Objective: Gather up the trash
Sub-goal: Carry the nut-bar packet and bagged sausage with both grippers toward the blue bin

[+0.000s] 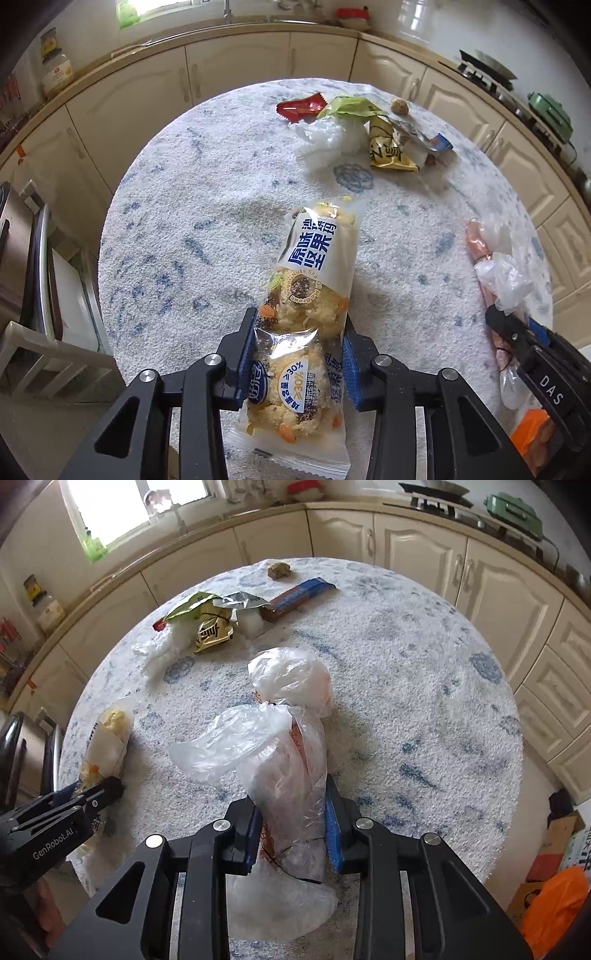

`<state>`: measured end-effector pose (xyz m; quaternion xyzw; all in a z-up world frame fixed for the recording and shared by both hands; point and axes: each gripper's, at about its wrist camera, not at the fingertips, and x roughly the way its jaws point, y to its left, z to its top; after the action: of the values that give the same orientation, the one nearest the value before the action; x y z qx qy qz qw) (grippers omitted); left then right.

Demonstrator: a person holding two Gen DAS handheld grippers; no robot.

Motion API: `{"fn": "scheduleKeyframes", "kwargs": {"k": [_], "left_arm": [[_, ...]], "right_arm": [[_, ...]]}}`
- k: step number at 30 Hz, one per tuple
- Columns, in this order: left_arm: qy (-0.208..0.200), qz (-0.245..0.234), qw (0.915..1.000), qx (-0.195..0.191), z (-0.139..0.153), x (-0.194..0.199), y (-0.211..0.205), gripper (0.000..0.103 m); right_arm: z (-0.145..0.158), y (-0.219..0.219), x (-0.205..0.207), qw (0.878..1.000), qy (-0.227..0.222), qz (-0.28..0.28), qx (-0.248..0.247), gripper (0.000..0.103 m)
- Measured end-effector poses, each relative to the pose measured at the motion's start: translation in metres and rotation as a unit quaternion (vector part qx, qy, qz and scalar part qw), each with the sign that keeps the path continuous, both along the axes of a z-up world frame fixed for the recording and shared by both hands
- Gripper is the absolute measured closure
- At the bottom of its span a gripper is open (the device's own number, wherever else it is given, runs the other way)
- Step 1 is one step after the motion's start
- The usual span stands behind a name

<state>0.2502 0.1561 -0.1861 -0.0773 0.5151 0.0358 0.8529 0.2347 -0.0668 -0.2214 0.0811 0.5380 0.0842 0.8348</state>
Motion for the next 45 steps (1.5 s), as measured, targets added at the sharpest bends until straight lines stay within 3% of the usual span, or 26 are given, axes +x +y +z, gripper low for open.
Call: {"fn": "scheduleKeyframes", "kwargs": {"k": [12, 27, 37, 45], "left_arm": [[-0.020, -0.031, 0.9992, 0.017, 0.020, 0.015, -0.033, 0.068], [-0.032, -0.128, 0.9910, 0.021, 0.024, 0.039, -0.129, 0.068], [-0.023, -0.217, 0.9753, 0.033, 0.014, 0.059, -0.230, 0.068], [-0.004, -0.298, 0.9541, 0.032, -0.001, 0.071, -0.322, 0.068]], "right_arm": [[0.013, -0.020, -0.004, 1.000, -0.013, -0.010, 0.020, 0.074], [0.022, -0.107, -0.014, 0.995, -0.028, -0.088, 0.042, 0.075], [0.013, -0.197, -0.033, 0.983, -0.013, -0.179, 0.041, 0.075], [0.003, -0.274, -0.061, 0.965, 0.009, -0.260, 0.030, 0.075]]}}
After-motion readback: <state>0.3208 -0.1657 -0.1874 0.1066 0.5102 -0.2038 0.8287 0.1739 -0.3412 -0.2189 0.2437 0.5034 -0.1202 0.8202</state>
